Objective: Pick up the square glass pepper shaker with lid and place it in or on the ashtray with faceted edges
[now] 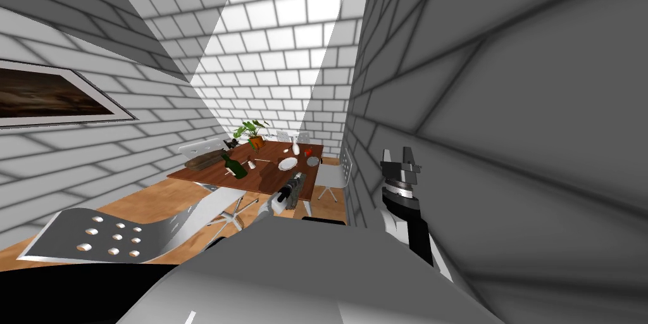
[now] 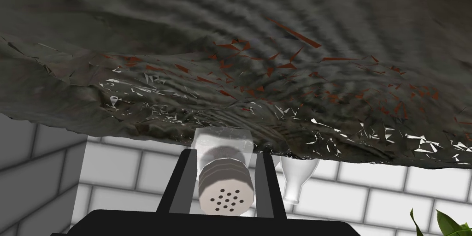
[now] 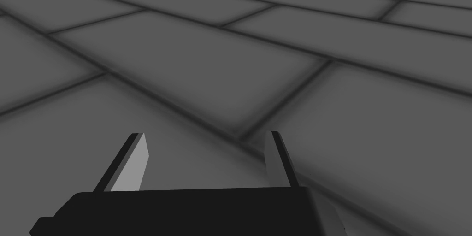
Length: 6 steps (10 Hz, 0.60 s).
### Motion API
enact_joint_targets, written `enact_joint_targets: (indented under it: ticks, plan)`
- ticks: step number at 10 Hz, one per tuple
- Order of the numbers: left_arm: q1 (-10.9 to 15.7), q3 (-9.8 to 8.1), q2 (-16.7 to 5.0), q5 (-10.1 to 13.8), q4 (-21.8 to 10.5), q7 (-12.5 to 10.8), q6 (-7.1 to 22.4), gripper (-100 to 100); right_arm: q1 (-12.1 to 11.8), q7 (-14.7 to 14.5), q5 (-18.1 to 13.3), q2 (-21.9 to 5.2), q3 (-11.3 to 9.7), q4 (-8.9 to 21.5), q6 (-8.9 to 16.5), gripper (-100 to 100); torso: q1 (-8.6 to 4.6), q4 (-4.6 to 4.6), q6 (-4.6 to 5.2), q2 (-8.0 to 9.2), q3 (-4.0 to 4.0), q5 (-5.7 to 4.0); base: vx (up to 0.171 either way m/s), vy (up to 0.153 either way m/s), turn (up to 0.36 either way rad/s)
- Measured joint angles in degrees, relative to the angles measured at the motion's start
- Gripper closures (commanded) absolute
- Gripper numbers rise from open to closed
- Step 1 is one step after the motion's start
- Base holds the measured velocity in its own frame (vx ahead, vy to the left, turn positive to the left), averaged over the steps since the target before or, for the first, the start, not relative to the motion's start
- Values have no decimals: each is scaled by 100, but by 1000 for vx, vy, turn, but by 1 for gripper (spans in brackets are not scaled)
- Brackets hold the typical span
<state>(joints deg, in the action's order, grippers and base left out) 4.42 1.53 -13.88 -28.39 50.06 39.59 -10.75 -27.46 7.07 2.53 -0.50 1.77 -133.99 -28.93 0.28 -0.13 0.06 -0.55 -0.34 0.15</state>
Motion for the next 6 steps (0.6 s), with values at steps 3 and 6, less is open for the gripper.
enact_joint_targets:
  ticks: [3, 6]
  plan:
    - [77, 109, 48, 1, 65, -44, 150, 100, 1, 0, 0, 0, 0, 0, 0, 0, 15, 3, -4, 35, 18, 3, -69, 36, 22]
    - [114, 118, 11, -8, 22, -110, 228, 100, 2, 0, 0, 0, -1, 0, 0, 0, -8, 3, 10, 24, 12, 3, -60, -4, -125]
